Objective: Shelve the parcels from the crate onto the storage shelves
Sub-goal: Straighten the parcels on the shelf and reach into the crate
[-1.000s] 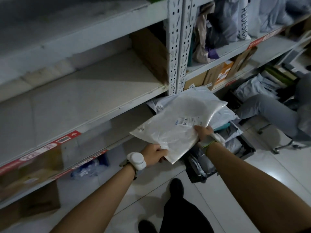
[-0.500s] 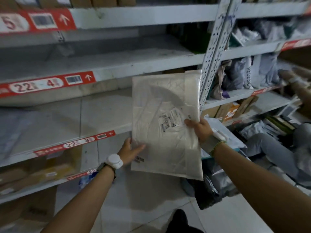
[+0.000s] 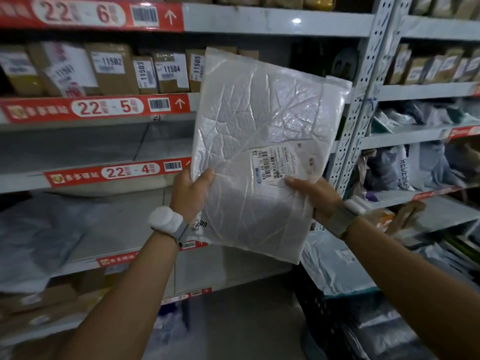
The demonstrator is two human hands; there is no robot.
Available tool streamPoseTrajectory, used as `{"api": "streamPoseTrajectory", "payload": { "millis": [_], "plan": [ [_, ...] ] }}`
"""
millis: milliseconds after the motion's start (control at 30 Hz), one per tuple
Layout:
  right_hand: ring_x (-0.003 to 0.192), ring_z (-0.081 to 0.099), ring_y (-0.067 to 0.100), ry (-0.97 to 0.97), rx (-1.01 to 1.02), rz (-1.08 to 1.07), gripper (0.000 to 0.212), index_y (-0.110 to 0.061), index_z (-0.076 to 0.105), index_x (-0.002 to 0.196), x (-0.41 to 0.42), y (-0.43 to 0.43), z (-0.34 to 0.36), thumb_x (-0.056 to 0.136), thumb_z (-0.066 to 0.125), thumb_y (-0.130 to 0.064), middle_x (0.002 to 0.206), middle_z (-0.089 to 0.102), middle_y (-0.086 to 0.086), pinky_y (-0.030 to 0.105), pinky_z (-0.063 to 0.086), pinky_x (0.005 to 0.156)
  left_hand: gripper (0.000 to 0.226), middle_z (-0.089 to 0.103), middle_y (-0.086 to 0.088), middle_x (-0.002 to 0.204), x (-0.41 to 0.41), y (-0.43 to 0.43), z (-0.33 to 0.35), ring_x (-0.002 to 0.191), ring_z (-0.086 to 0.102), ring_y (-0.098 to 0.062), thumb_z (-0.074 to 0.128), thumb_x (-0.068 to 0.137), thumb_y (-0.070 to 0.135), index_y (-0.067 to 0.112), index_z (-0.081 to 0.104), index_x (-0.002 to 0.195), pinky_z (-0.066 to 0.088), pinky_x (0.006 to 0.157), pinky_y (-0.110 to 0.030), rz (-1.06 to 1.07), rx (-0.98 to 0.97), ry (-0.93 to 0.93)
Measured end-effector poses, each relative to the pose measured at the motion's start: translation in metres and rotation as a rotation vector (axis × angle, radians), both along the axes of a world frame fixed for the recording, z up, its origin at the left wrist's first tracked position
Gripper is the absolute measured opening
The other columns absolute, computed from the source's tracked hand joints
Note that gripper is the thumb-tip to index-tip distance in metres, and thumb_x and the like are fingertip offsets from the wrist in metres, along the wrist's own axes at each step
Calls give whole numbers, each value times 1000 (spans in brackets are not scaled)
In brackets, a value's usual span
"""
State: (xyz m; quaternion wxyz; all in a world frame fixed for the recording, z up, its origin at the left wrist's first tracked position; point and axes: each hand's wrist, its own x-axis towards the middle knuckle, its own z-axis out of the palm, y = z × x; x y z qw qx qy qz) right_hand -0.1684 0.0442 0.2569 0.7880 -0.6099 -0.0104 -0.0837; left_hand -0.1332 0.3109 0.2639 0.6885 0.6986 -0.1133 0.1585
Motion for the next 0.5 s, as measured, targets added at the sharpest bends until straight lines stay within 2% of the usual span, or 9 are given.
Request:
{"api": "streamPoseTrajectory", "payload": {
  "millis": [67, 167, 267, 300, 367, 433, 500],
  "plan": [
    [91, 73, 26, -3, -58, -188, 25, -5, 70, 111, 5, 8, 2, 86, 73, -7, 101, 76, 11, 40, 61, 81, 13, 74, 9, 94, -4, 1, 7, 88, 71, -7, 64, 94, 25, 25, 68, 106, 55, 73, -20, -21, 29, 2],
    [92, 71, 18, -95, -136, -342, 28, -8, 70, 114, 11, 15, 15, 87, 74, -13, 104, 75, 7, 32, 59, 77, 13, 74, 5, 96, -5, 8, 8, 93, 71, -13, 64, 94, 32, 25, 68, 104, 55, 77, -25, -113, 110, 89],
    [87, 68, 19, -137, -169, -443, 25, -7, 71, 110, 12, 11, 38, 87, 74, -18, 100, 74, 9, 36, 57, 78, 26, 75, 5, 97, -10, 22, -3, 94, 71, -14, 62, 91, 47, 26, 69, 103, 58, 84, -34, -256, 362, 160],
    [84, 68, 20, -144, -160, -455, 25, -5, 71, 109, 11, 10, 45, 88, 74, -18, 96, 73, 10, 38, 56, 77, 25, 75, 8, 100, -13, 26, -8, 95, 71, -12, 61, 92, 47, 28, 69, 106, 58, 86, -36, -292, 408, 179],
    [78, 68, 17, -158, -137, -462, 24, -1, 71, 108, 9, 7, 57, 89, 72, -17, 91, 72, 10, 33, 57, 71, 17, 74, 7, 104, -20, 32, -15, 93, 73, -16, 60, 96, 30, 25, 65, 111, 61, 79, -39, -346, 338, 230],
    [68, 68, 7, -177, -97, -471, 23, -1, 70, 110, 8, 5, 63, 91, 69, -13, 85, 71, 5, 22, 55, 60, 18, 73, -4, 110, -23, 39, -18, 91, 73, -28, 57, 98, 14, 13, 63, 114, 62, 76, -41, -371, 238, 267],
    [60, 65, -5, -196, -57, -489, 22, -6, 68, 113, 9, 4, 65, 91, 68, -9, 83, 68, -3, 13, 50, 54, 21, 72, -13, 111, -22, 44, -21, 92, 73, -33, 56, 96, 3, 2, 61, 117, 62, 77, -37, -386, 195, 249]
  ]
}}
